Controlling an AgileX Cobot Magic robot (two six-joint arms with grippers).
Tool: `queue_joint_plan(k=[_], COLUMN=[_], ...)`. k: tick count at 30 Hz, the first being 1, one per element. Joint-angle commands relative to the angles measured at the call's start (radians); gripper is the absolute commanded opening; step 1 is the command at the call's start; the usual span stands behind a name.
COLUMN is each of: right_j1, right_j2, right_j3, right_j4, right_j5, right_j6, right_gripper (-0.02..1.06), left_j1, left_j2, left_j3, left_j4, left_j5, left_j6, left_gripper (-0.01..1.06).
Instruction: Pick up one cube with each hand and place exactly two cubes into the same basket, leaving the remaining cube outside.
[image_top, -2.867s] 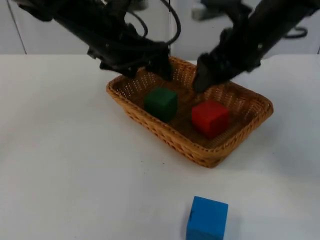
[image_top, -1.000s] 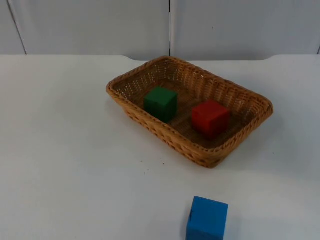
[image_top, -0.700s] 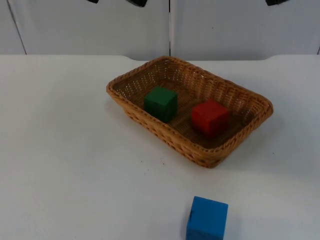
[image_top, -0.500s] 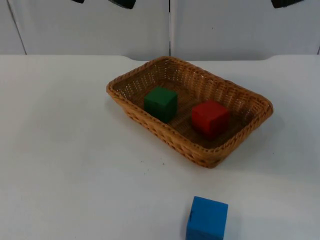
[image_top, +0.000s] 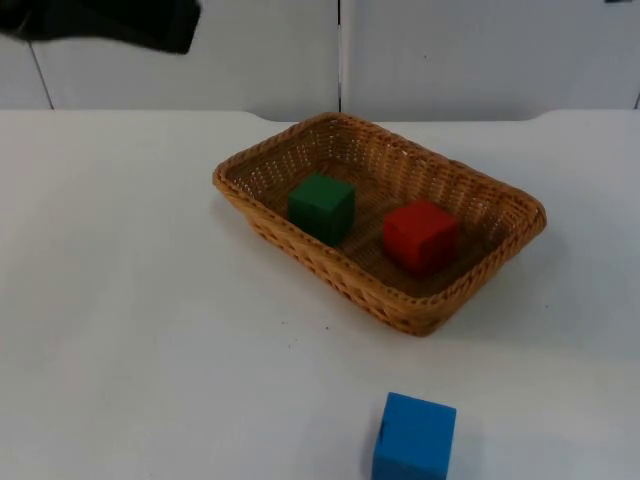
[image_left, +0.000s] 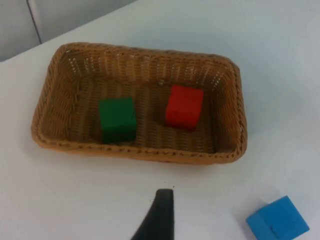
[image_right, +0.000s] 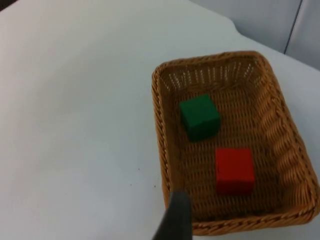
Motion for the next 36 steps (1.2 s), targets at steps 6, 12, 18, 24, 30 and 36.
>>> queue_joint_plan(k=[6,12,18,24,30,36], right_j1=[0.001,0.001,0.001,0.001,0.001,0.001], right_j2=[-0.092,-0.153,-0.246,-0.328,-0.435,-0.53], right_j3=[0.002,0.047,0.137,0.193,0.234,0.284], right_j4=[0.007,0.005,0.0,0.0,-0.004,-0.004], right_j5=[0.024,0.026,0.012,-0.008,-0.01,-0.002], right_j6=[0.006,0.006,0.004,0.004,0.004,0.004], right_gripper=[0.69,0.69,0.69,0.69,0.69,0.69], left_j1=[0.002,0.002,0.002,0.002,0.002,0.002], left_j2=[-0.16,-0.265,-0.377,-0.468,-0.593,-0.712], left_j3=[0.123,0.16,0.166,0.166,0.166,0.166], left_j4=[-0.002,0.004,0.107,0.229,0.322,0.396], left_j5=[-0.031,-0.028,0.038,0.086,0.141,0.241], left_j6=[-0.034,-0.061,-0.163,-0.278,-0.37,-0.424], left_gripper=[0.83,0.83,0.83,0.83,0.83,0.83])
